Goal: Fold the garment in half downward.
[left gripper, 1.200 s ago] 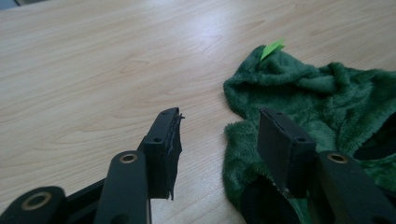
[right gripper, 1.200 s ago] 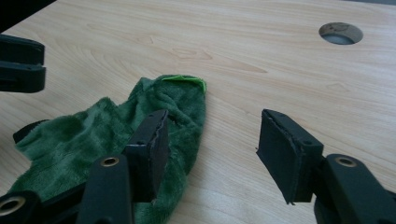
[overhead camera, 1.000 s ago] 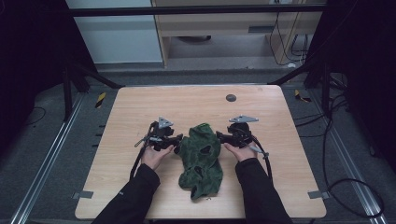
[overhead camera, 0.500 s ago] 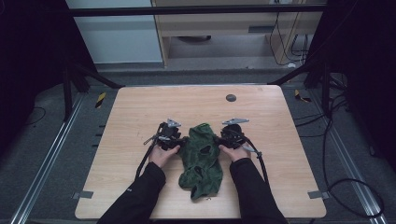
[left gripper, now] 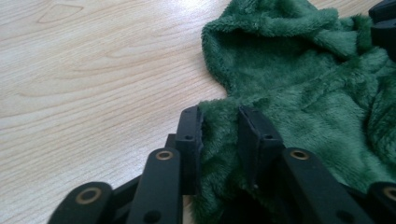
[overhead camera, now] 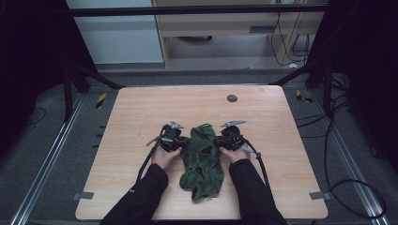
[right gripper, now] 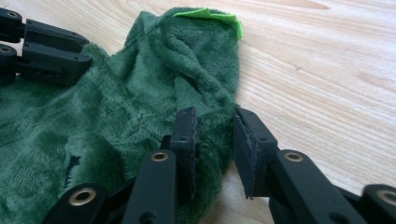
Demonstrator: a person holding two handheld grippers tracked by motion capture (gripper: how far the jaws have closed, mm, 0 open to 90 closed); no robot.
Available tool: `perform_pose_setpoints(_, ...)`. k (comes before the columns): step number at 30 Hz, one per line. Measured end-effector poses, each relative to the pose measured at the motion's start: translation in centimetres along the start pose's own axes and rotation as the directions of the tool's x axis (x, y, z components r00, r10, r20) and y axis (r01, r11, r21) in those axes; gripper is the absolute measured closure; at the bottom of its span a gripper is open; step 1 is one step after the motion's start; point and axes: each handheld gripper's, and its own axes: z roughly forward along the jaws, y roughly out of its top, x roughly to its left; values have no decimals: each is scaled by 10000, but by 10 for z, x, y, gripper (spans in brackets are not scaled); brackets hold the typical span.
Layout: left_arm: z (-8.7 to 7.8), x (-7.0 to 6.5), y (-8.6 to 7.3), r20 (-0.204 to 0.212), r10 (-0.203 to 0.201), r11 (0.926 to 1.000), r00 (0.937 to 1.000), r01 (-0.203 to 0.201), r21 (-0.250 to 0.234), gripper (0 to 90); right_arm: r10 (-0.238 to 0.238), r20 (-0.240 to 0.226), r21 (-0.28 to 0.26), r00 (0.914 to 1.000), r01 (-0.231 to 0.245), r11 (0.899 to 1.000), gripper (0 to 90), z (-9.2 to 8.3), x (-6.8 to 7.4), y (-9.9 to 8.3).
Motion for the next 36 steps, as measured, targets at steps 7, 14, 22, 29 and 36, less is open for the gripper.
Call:
perform_pose_setpoints(7,0,-2,2,-180,-247,9994,9995,252,235,859,52,-131,152,9999,-50,9999,801,3,0,-1)
perform_pose_setpoints(14,0,-3,6,-199,-223,9988,9996,231,427,896,154,-155,196,9998,-151,9997,859,3,0,1)
perform_pose_setpoints(22,-12,-5,11,-172,-40,10000,9998,39,-87,900,197,-400,-230,9990,-206,9995,883,-5,-2,5)
perform_pose_setpoints(29,-33,-5,29,-148,51,9975,9999,-62,-701,900,-146,-411,-755,9990,115,9971,885,-17,4,21)
perform_pose_setpoints(36,-54,-10,40,-56,211,9903,9998,-217,-1376,900,-428,-509,-1367,9978,355,9900,886,-34,9,35)
